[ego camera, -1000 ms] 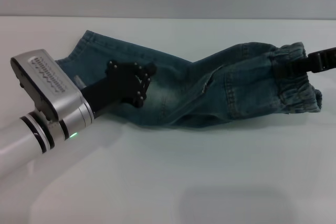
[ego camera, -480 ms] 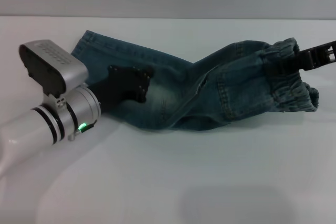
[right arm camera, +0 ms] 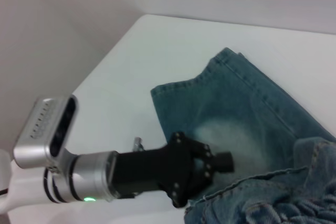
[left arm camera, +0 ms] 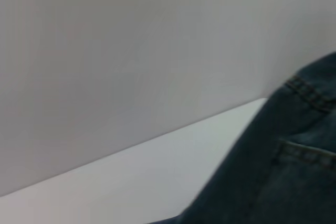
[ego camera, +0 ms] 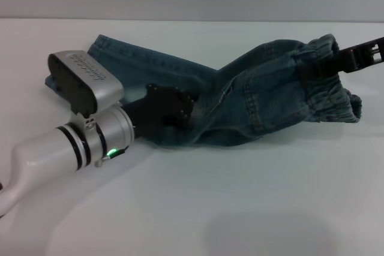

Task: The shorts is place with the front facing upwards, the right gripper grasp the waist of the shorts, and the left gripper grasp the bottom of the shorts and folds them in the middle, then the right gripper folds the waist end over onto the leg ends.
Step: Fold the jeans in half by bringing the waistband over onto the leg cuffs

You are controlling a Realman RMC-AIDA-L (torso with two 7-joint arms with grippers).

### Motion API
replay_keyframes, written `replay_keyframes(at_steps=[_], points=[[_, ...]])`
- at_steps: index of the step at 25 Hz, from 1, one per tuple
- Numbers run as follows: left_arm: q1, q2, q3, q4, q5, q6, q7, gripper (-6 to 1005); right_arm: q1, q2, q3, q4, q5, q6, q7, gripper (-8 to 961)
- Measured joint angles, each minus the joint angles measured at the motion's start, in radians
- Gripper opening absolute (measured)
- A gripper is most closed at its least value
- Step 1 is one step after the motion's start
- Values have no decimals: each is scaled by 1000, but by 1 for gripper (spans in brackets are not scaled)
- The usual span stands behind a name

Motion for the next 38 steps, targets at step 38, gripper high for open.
replay_keyframes(at_steps=[38], points=[[-18,11,202,191,15,-47,-67,17,97,-27,19,-15,57,0,72,58]])
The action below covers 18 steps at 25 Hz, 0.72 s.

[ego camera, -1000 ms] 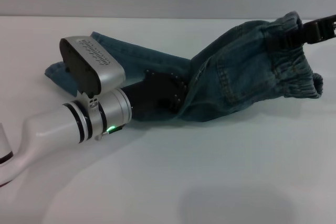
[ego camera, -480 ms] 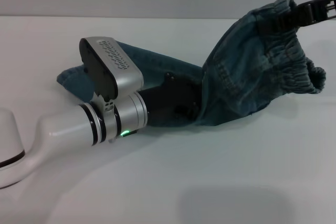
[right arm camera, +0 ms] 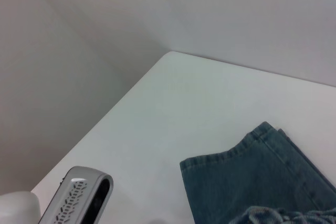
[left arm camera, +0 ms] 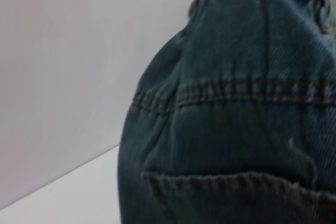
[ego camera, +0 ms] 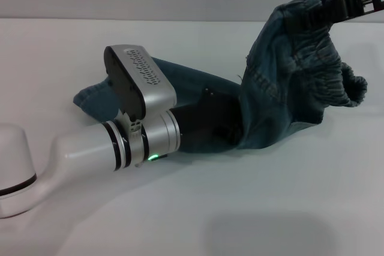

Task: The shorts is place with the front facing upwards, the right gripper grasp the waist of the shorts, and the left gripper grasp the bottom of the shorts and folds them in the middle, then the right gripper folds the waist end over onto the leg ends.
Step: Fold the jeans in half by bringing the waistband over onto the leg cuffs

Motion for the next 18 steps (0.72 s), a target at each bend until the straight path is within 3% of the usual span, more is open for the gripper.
replay_keyframes(at_steps=[18], points=[[-18,-2,73,45,0,0,-15,17,12,0,-6,29,10,-7,3,59]])
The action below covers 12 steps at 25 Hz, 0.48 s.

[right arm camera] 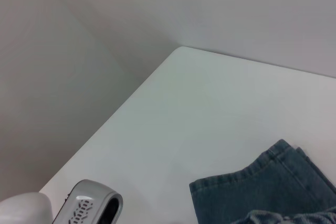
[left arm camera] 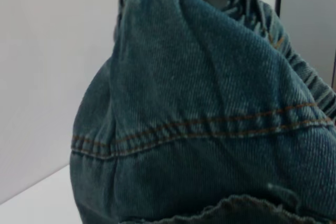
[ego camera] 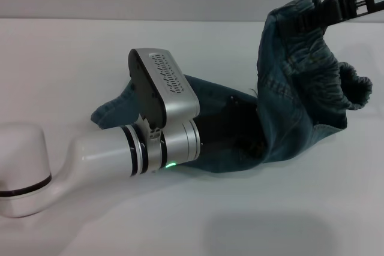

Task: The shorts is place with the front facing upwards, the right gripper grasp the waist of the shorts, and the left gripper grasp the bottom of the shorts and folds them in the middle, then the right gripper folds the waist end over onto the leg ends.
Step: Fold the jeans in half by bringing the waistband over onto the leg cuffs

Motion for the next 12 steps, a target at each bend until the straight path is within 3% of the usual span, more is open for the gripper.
replay_keyframes(at_steps=[12], points=[[10,-1,21,27,-3,5,-9,18,12,-3,-3,52,-2,4,-3,60]])
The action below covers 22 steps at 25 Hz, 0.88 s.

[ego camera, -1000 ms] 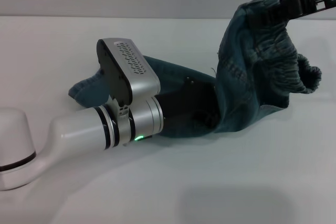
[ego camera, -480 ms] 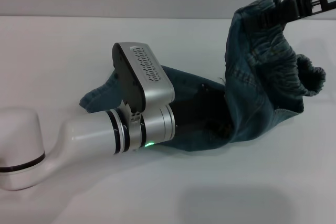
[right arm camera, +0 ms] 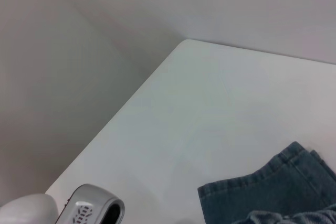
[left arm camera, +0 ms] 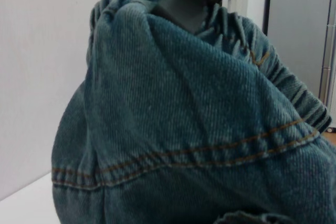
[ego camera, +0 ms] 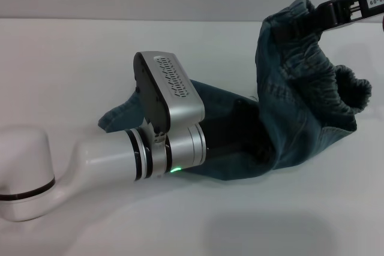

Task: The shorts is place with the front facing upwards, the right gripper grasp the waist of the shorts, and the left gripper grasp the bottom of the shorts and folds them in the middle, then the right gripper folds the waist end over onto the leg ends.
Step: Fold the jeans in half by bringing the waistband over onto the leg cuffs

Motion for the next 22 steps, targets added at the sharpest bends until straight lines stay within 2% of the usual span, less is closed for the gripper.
replay_keyframes(at_steps=[5,12,17,22], points=[[0,5,-28,-27,2,-30,9,18,-1,0,-2,13,-2,-4,-5,59],[3,10,-140,-98,14,-70,40,18,-11,0,-2,26,1,-15,-15,57],[5,11,-175,-105,15,-138,83,18,-13,0,-4,27,1,-20,-18,58],[26,5,-275,-98,13,-174,161,19,-11,6,-36,29,2,-7,-26,58]])
